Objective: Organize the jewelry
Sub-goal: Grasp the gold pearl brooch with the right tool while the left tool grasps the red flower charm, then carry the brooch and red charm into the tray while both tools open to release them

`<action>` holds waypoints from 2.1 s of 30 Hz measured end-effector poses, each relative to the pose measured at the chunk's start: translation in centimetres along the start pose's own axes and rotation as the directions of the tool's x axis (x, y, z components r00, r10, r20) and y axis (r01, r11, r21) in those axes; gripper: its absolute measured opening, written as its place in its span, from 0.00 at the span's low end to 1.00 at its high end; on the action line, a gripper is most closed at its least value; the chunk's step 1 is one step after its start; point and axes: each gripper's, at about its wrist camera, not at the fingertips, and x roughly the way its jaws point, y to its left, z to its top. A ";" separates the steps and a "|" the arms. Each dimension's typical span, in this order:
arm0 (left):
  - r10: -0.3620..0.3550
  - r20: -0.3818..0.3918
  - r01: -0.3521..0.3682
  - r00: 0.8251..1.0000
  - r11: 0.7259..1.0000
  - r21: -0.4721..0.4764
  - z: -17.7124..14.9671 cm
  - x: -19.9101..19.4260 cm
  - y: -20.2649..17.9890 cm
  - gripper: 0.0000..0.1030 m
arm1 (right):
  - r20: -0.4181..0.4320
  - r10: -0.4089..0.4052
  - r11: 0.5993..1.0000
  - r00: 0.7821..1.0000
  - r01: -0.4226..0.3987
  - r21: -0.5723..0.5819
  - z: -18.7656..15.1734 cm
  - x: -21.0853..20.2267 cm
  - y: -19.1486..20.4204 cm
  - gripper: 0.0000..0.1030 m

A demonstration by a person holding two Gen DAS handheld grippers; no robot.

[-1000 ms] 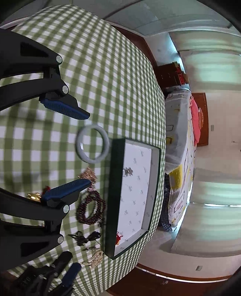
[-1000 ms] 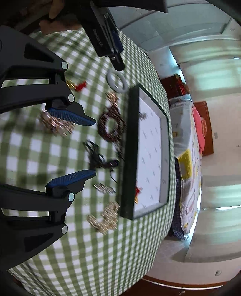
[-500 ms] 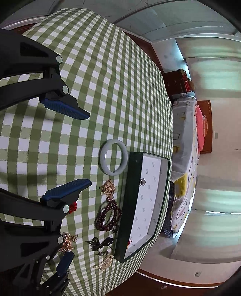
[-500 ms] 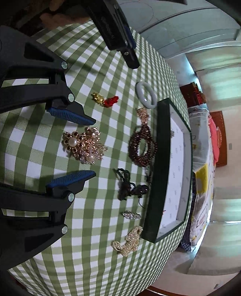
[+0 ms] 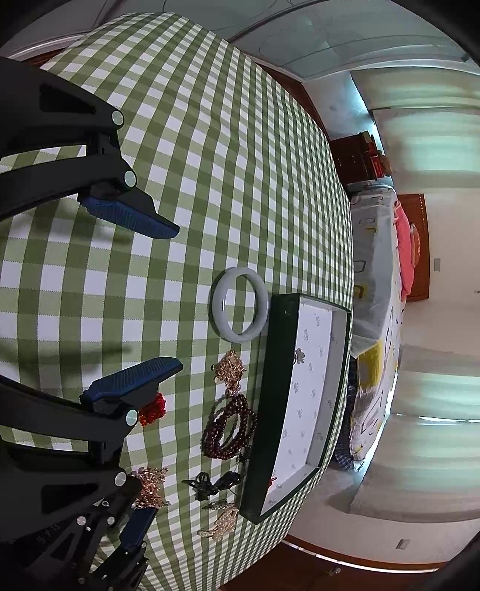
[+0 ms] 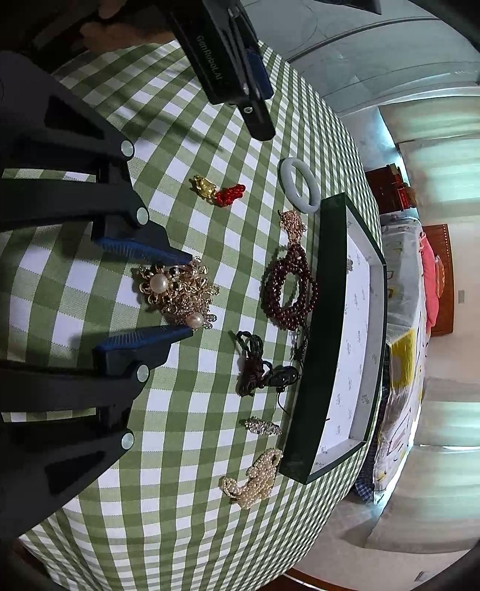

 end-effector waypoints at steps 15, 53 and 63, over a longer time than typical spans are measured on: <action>-0.089 -0.032 0.090 0.996 0.995 0.031 -0.1 0.6 -2.6 0.63 | 0.071 -0.060 0.997 0.996 0.056 0.055 0.5 -2.1 -3.2 0.32; -0.172 -0.027 0.174 0.985 0.980 0.094 0.5 0.8 -4.9 0.13 | 0.121 -0.018 0.997 0.992 0.009 0.075 0.7 -3.1 -4.1 0.32; -0.164 0.020 0.163 0.986 0.984 0.072 1.6 -0.3 -4.1 0.13 | 0.170 -0.022 0.999 0.985 0.014 0.051 1.8 -4.9 -3.4 0.32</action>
